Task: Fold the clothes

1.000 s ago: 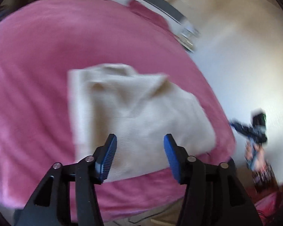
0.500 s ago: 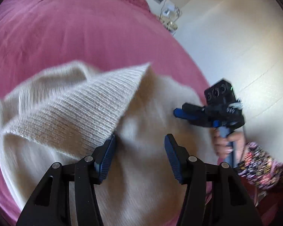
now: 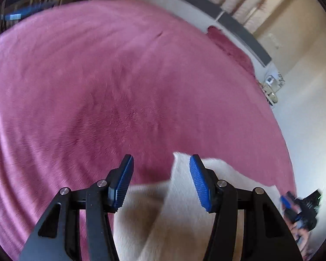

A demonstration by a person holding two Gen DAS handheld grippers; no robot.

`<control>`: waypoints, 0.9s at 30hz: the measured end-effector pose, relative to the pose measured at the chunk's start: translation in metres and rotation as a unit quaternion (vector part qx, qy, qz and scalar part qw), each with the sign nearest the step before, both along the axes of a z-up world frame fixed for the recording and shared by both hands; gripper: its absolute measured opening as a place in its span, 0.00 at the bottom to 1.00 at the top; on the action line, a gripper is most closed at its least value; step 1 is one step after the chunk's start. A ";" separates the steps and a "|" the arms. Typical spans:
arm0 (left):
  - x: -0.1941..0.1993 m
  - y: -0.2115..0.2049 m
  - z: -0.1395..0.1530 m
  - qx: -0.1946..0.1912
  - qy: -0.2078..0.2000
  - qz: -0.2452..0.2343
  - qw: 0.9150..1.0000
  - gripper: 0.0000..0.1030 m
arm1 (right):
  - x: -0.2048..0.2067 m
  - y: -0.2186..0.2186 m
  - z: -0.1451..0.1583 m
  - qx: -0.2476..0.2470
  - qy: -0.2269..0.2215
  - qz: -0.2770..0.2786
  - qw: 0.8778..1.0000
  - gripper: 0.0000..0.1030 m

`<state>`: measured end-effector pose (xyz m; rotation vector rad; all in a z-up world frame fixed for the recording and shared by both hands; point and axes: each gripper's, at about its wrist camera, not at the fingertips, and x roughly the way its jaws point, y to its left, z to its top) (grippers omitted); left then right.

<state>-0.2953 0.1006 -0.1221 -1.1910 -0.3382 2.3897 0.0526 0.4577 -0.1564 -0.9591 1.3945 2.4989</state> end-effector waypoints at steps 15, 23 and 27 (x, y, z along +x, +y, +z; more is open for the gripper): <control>0.179 0.056 -0.030 -0.177 0.081 -0.193 0.962 0.62 | 0.060 -0.188 0.010 0.322 -0.190 0.269 0.888 0.33; 0.167 0.020 -0.010 -0.122 0.073 -0.102 0.985 0.62 | 0.105 -0.163 0.029 0.259 -0.149 0.171 0.939 0.33; 0.158 0.023 -0.031 -0.165 0.030 -0.107 0.980 0.62 | 0.089 -0.165 0.036 0.305 -0.130 0.198 0.923 0.33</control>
